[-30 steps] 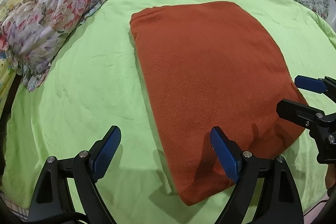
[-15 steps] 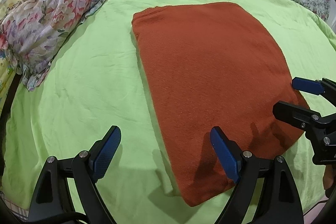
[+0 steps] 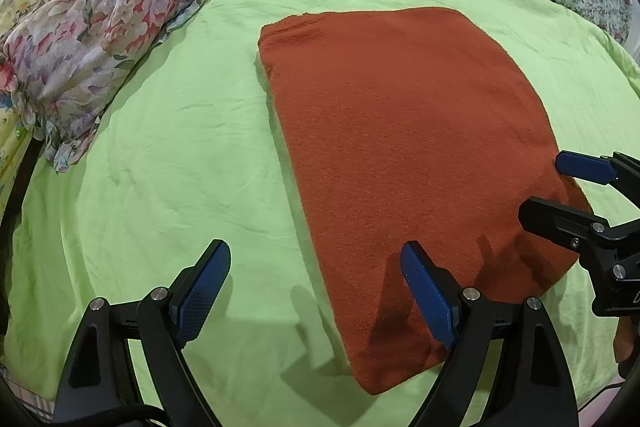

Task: Fold small clothes

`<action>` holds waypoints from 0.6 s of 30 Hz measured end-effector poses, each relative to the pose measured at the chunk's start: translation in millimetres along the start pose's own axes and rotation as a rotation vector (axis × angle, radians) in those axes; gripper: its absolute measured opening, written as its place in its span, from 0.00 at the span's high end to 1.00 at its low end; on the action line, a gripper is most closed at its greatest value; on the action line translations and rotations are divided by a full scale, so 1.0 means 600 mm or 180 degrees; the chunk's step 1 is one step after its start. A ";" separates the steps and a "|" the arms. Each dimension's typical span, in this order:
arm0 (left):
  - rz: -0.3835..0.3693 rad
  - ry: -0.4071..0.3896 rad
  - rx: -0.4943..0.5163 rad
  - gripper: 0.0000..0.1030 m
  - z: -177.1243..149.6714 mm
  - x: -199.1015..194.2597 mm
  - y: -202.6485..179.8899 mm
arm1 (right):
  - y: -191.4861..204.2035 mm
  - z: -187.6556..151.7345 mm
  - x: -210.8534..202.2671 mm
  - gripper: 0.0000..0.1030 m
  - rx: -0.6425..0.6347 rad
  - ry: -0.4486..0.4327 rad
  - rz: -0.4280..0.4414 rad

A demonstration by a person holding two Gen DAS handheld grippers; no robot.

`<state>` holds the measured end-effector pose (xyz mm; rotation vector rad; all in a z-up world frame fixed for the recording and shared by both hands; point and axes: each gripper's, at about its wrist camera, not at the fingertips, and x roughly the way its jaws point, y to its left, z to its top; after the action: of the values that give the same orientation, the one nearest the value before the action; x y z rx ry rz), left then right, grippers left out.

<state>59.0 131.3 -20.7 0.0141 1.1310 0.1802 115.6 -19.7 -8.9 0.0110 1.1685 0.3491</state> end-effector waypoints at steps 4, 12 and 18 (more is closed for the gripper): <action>0.0011 -0.0002 -0.0002 0.15 -0.001 -0.001 0.001 | 0.002 0.000 0.001 0.12 -0.0004 0.0005 0.0006; 0.0024 -0.0003 -0.0007 0.15 0.004 0.001 0.008 | 0.003 0.003 0.001 0.12 -0.0009 0.0005 0.0014; 0.0032 -0.0005 -0.0002 0.15 0.006 0.003 0.009 | 0.002 0.005 0.001 0.12 -0.0014 0.0009 0.0024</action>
<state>62.4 137.3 -19.9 0.0193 1.1296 0.1894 118.1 -17.6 -8.2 0.0112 1.1708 0.3586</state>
